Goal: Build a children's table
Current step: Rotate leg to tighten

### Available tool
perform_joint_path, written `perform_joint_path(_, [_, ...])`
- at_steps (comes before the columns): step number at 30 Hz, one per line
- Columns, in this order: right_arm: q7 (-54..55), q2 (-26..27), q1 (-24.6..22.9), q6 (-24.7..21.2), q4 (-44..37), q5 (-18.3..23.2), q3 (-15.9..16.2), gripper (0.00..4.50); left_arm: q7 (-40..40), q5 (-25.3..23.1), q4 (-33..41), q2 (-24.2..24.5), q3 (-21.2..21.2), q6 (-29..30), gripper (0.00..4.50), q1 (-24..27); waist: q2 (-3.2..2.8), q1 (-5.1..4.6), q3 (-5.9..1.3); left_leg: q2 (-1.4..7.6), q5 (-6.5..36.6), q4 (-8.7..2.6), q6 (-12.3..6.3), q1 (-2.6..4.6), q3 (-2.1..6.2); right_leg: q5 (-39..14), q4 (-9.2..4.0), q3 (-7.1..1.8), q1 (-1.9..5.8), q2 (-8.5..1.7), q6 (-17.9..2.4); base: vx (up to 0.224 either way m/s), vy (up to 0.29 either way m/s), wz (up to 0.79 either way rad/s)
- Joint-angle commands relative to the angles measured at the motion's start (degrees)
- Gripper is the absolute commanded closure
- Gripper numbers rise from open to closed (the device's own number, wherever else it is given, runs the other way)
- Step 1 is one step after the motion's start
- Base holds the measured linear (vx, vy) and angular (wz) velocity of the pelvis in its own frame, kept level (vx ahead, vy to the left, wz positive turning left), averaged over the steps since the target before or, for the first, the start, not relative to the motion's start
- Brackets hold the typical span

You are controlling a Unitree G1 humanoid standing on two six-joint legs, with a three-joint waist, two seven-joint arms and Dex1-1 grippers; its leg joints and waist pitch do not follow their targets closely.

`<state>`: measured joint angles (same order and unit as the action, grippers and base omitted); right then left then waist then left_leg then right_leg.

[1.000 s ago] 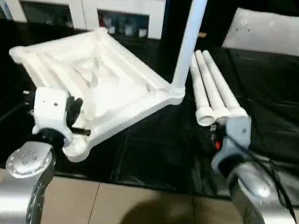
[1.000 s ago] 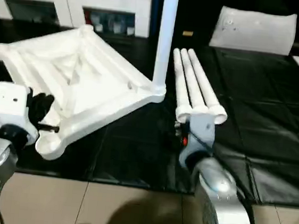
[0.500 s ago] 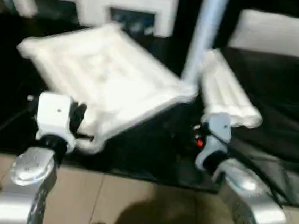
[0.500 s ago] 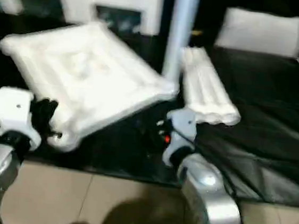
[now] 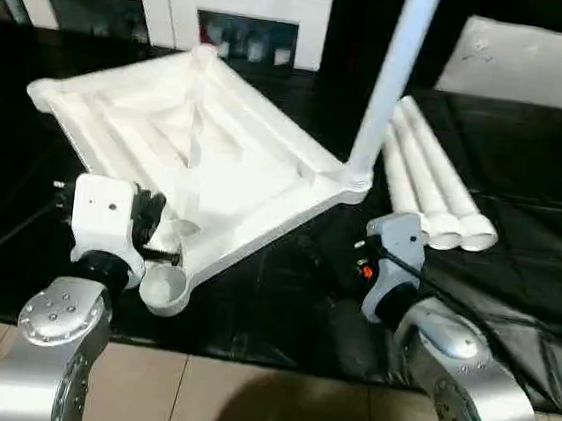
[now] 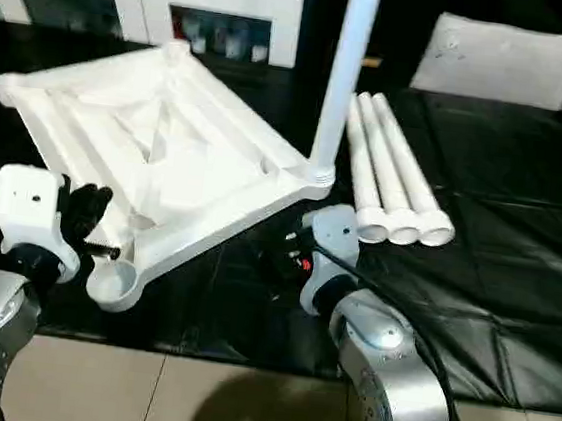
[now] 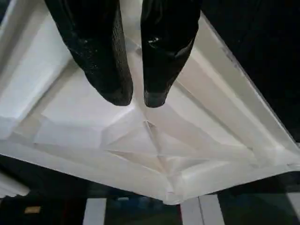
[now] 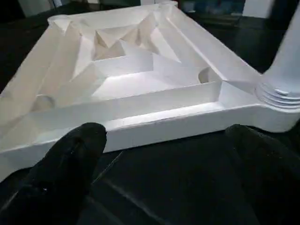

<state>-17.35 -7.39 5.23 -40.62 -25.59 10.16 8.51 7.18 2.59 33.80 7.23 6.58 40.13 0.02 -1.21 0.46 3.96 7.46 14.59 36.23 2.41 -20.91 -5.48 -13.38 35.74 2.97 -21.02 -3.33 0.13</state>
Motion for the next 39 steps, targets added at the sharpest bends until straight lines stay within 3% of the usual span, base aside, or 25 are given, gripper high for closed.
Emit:
perform_joint_path(1, [1.0, -0.3, 0.2, 0.1, 0.4, -0.5, -0.4, 0.00, 0.0, 0.4, -0.1, -0.1, 0.0, 0.3, 3.88, 0.5, -0.16, 0.58, -4.47, 2.23, -37.6, -1.86, -3.80, 0.96, 0.90, 33.3, -1.02, -3.00, 3.20, -3.25, -10.4, 0.055, -0.026, 0.04])
perform_joint_path(7, [2.9, -0.1, 0.3, -0.1, 1.0, -1.5, -1.2, 0.00, 0.0, 0.4, -1.4, -0.3, -1.0, -3.2, 3.88, 1.7, -0.01, 1.11, -2.06, 4.64, 4.9, -5.25, -0.30, 0.77, 0.06, -4.4, -4.15, -3.68, 3.24, -4.87, -13.2, -0.050, -0.028, 0.01])
perform_joint_path(10, [3.2, 0.2, 0.3, -0.6, 0.7, -1.2, -1.6, 0.00, 0.2, 0.5, -1.2, -0.2, -1.2, -3.3, 3.88, 1.8, 0.14, 0.75, -0.76, 4.31, 25.6, -6.11, 2.11, 3.52, -0.77, -32.4, -6.53, -2.93, 1.87, -3.93, -8.6, -0.071, -0.021, 0.01])
perform_joint_path(12, [3.8, 0.4, 0.3, -1.0, 0.5, -1.0, -1.8, 0.00, 0.3, 0.7, -1.2, -0.4, -1.1, -3.3, 3.88, 2.0, -0.41, 0.26, 0.34, 2.02, 34.0, -4.94, 1.02, 2.68, 0.14, -54.5, -9.50, 1.87, 3.84, -4.97, -0.5, -0.061, -0.003, 0.09])
perform_joint_path(13, [3.8, 0.3, 0.3, -1.1, 0.5, -1.0, -1.7, 0.00, 0.4, 0.8, -1.2, -0.4, -1.1, -3.4, 3.88, 2.0, 0.07, 0.17, 0.43, 1.06, 33.6, -4.33, 0.04, 1.31, 0.19, -56.7, -9.92, 3.69, 5.44, -5.85, 0.1, -0.013, 0.036, 0.34])
perform_joint_path(14, [3.8, 0.1, 0.4, -1.0, 0.7, -1.2, -1.3, 0.00, 0.6, 0.9, -1.4, -0.2, -1.1, -3.7, 3.88, 2.2, -0.35, -0.71, -0.20, 1.01, 29.9, -4.47, -1.56, -1.97, 0.33, -54.9, -8.54, 4.26, 9.42, -6.82, 1.2, 0.008, 0.041, 0.55])
perform_joint_path(15, [3.9, 0.0, 0.4, -0.8, 0.8, -1.4, -1.2, 0.00, 0.7, 0.8, -1.6, 0.1, -1.2, -4.0, 3.88, 2.2, -0.65, -0.94, -0.14, 1.01, 27.5, -4.09, -2.30, -2.20, 0.15, -53.2, -9.04, 4.62, 10.14, -7.42, 0.9, 0.008, 0.041, 0.55])
perform_joint_path(16, [4.1, 0.7, 0.4, -0.3, 1.1, -0.8, -1.8, 0.00, 0.7, 0.9, -1.8, 0.3, -1.2, -4.4, 3.88, 2.4, -0.32, -2.58, 0.02, 2.89, 31.8, -3.11, 1.39, 6.12, 0.08, -47.6, -11.22, 5.21, 4.04, -4.90, -2.0, 0.031, -0.007, 0.48])
perform_joint_path(20, [3.9, 0.3, 0.6, 0.0, 1.3, -1.1, -1.8, 0.00, 1.1, 1.2, -1.6, 0.5, -0.9, -4.6, 3.88, 2.5, -1.71, -3.50, -0.11, 7.36, 49.6, -10.96, 3.13, 7.35, 4.11, -15.5, -1.51, 3.24, 5.21, -1.57, -3.7, 0.074, 0.022, 0.05])
perform_joint_path(22, [3.9, 0.2, 0.8, 0.0, 1.4, -1.1, -2.0, 0.00, 1.3, 1.3, -1.5, 0.6, -1.0, -4.5, 3.88, 2.6, -0.57, -3.23, -0.03, 5.09, 44.1, -9.33, 0.55, 7.66, 2.55, -17.9, -4.75, 1.04, 4.44, -3.10, -5.0, 0.119, 0.001, -0.02])
perform_joint_path(23, [3.9, 0.0, 0.8, 0.2, 1.4, -1.1, -1.9, 0.00, 1.7, 1.6, -1.6, 0.8, -1.2, -4.6, 3.88, 2.7, 0.58, -2.07, -0.60, 1.91, 31.6, -6.58, -1.42, 4.52, -0.45, -26.3, -7.84, -1.75, 7.91, -5.14, -8.0, 0.157, -0.024, 0.06])
perform_joint_path(24, [3.9, -0.1, 0.8, 0.3, 1.4, -1.1, -1.9, 0.00, 1.9, 1.7, -1.6, 1.1, -1.5, -4.6, 3.88, 2.8, 0.58, 0.05, -0.90, 1.30, 15.4, -2.99, -5.09, 1.91, -1.41, -37.1, -10.84, -4.74, 10.91, -8.28, -9.5, 0.157, -0.024, 0.06])
perform_joint_path(26, [3.9, -0.2, 0.7, 0.3, 1.3, -1.1, -1.8, 0.00, 2.1, 1.8, -1.5, 1.3, -1.8, -4.6, 3.88, 2.9, 1.18, 1.11, -2.71, 0.94, 1.0, -0.78, -8.41, -1.29, -1.00, -30.0, -10.52, -5.38, 14.02, -7.24, -11.1, 0.199, 0.013, 0.05])
perform_joint_path(27, [3.5, -0.5, 0.5, -0.1, 1.1, -1.1, -1.5, 0.00, 2.1, 1.9, -1.4, 1.4, -2.0, -4.5, 3.88, 2.9, -0.19, 1.13, -4.03, 0.95, -6.6, -3.24, -9.83, 0.47, -0.64, -14.9, -7.83, -2.51, 12.86, -2.59, -10.2, 0.218, 0.019, 0.08])
perform_joint_path(28, [3.4, -0.6, 0.2, -0.2, 0.8, -1.2, -1.3, 0.00, 2.0, 1.9, -1.5, 1.4, -2.1, -4.6, 3.88, 3.0, -1.83, -2.83, -4.81, 6.03, -16.0, -5.68, -10.96, 13.09, 4.25, -7.6, -0.25, 0.51, 1.64, 2.24, -4.1, 0.263, 0.003, 0.03])
perform_joint_path(29, [3.2, -0.5, -0.2, 0.0, 0.5, -0.9, -1.1, 0.00, 2.0, 2.0, -1.5, 1.5, -2.2, -4.7, 3.88, 3.0, -2.83, -4.00, -6.07, 10.15, -23.5, -4.77, -11.77, 19.93, 6.86, -12.2, 3.36, 1.13, -4.91, 0.73, 0.9, 0.145, -0.009, -0.07])
perform_joint_path(30, [3.0, -0.4, -0.4, 0.2, 0.3, -0.7, -1.1, 0.00, 2.1, 2.0, -1.5, 1.5, -2.2, -4.7, 3.88, 3.0, -1.67, -3.66, -6.17, 12.34, -29.9, -3.61, -12.15, 20.05, 7.54, -11.6, 5.00, 0.68, -6.08, -1.00, 4.7, 0.270, -0.048, -0.25])
perform_joint_path(31, [2.9, -0.4, -0.5, 0.7, 0.1, -0.7, -1.0, 0.00, 2.1, 2.0, -1.5, 1.6, -2.2, -4.7, 3.88, 3.0, -0.76, -1.94, -4.84, 11.03, -34.2, -4.82, -15.28, 14.89, 7.34, -4.7, 7.14, 0.24, -6.89, -2.91, 7.4, 0.132, -0.104, -0.26])
perform_joint_path(32, [2.8, -0.5, -0.7, 0.9, -0.1, -0.6, -0.9, 0.00, 2.1, 2.0, -1.5, 1.6, -2.1, -4.7, 3.88, 3.0, 0.00, -3.16, -5.43, 7.89, -29.4, -4.16, -19.96, 15.21, 4.12, 2.3, 5.19, -0.65, -9.42, -3.94, 2.8, 0.132, -0.104, -0.26])
perform_joint_path(33, [2.6, -0.7, -0.7, 0.8, -0.3, -0.6, -0.6, 0.00, 2.2, 1.9, -1.4, 1.7, -2.2, -4.6, 3.88, 3.1, 1.00, -2.97, -4.85, 3.50, -21.5, -3.20, -17.44, 13.38, 0.24, 8.6, 1.54, -0.88, -7.86, -3.80, -1.7, -0.026, -0.110, 0.00])
perform_joint_path(34, [2.4, -0.9, -0.8, 0.7, -0.5, -0.5, -0.3, 0.00, 2.3, 1.8, -1.4, 1.9, -2.3, -4.6, 3.88, 3.1, 5.39, -1.20, -5.20, -5.38, 1.2, -0.27, -14.68, 5.16, -3.80, 3.6, -2.75, -6.93, 3.33, -3.60, -3.7, 0.075, -0.054, 0.17])
perform_joint_path(35, [2.4, -0.9, -0.8, 0.7, -0.5, -0.5, -0.3, 0.00, 2.3, 1.8, -1.4, 1.9, -2.3, -4.6, 3.88, 3.1, 4.42, 0.56, -4.44, -4.91, 8.3, 8.02, -10.50, 1.20, -0.69, -3.9, -5.85, -13.65, 7.67, -11.47, -18.3, 0.183, -0.068, 0.06])
perform_joint_path(36, [2.3, -1.3, -0.8, 0.7, -0.5, -0.6, 0.0, 0.00, 2.2, 2.4, -1.2, 1.5, -2.0, -5.3, 3.88, 3.5, 4.16, 0.92, -4.29, -2.82, 1.9, 9.81, -4.91, -1.91, 1.33, 3.7, -3.62, -10.96, 8.53, -10.44, -21.7, 0.216, -0.024, -0.02])
perform_joint_path(37, [2.2, -1.3, -0.8, 0.7, -0.5, -0.6, 0.0, 0.00, 2.0, 2.2, -1.1, 1.6, -2.0, -5.1, 3.88, 3.8, 4.34, 0.54, -4.50, -2.82, -1.5, 9.75, -2.83, -2.79, 1.64, 13.7, -2.59, -9.90, 8.35, -9.59, -21.3, 0.187, -0.031, -0.17])
perform_joint_path(39, [2.0, -1.6, -0.8, 0.7, -0.4, -0.8, 0.2, 0.00, 1.6, 2.1, -1.0, 1.4, -1.7, -4.9, 3.88, 4.4, 2.89, 0.94, -3.74, -1.46, -16.1, 4.52, -0.80, -2.07, 2.12, 38.1, -2.12, -4.01, 5.09, -8.29, -18.4, 0.148, -0.027, -0.18])
